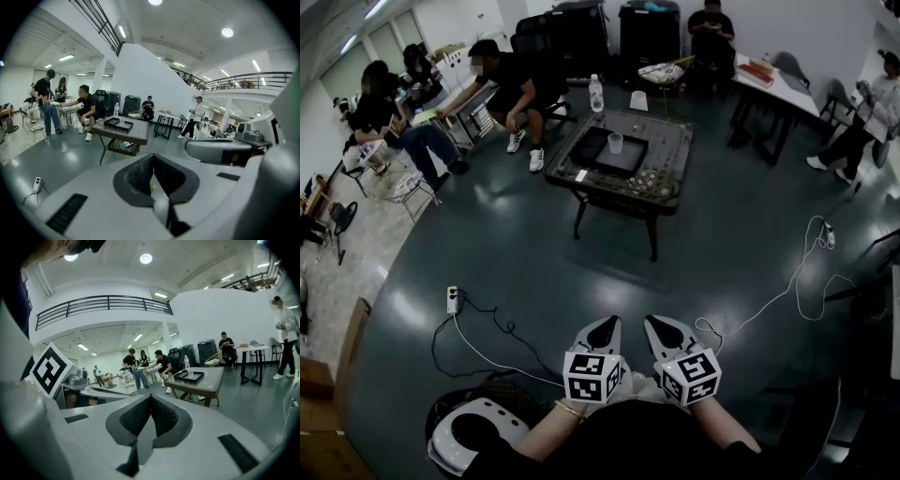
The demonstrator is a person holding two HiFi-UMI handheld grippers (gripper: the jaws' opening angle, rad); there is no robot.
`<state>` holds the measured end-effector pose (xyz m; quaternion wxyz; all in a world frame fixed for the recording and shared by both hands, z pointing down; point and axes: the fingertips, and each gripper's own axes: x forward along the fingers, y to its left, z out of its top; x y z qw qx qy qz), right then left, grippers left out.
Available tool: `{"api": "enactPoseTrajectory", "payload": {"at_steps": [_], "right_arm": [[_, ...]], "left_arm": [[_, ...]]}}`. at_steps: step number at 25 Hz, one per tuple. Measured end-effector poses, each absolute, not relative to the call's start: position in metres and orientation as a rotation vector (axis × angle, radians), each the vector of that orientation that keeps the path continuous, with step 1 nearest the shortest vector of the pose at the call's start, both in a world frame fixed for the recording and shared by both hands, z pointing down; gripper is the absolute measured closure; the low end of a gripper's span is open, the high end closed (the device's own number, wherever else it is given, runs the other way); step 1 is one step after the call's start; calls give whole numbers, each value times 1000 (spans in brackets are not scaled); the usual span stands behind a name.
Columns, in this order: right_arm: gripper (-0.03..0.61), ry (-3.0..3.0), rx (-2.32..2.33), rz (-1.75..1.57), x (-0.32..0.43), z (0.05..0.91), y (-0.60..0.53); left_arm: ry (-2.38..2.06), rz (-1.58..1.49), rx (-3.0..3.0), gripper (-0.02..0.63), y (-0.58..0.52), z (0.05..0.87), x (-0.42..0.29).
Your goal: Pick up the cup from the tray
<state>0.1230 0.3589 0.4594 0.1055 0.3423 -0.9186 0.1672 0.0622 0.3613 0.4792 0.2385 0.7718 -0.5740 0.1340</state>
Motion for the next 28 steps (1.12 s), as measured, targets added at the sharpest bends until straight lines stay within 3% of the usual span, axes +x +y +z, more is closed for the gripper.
{"api": "enactPoseTrajectory", "payload": {"at_steps": [11,28], "right_arm": [[566,-2699,943,538,112,471,353],[566,-2679,1015,504,83,468,223]], "left_arm": [[-1632,360,2051,601,347,482,47],[-1572,395,2101,601,217,492,18]]}}
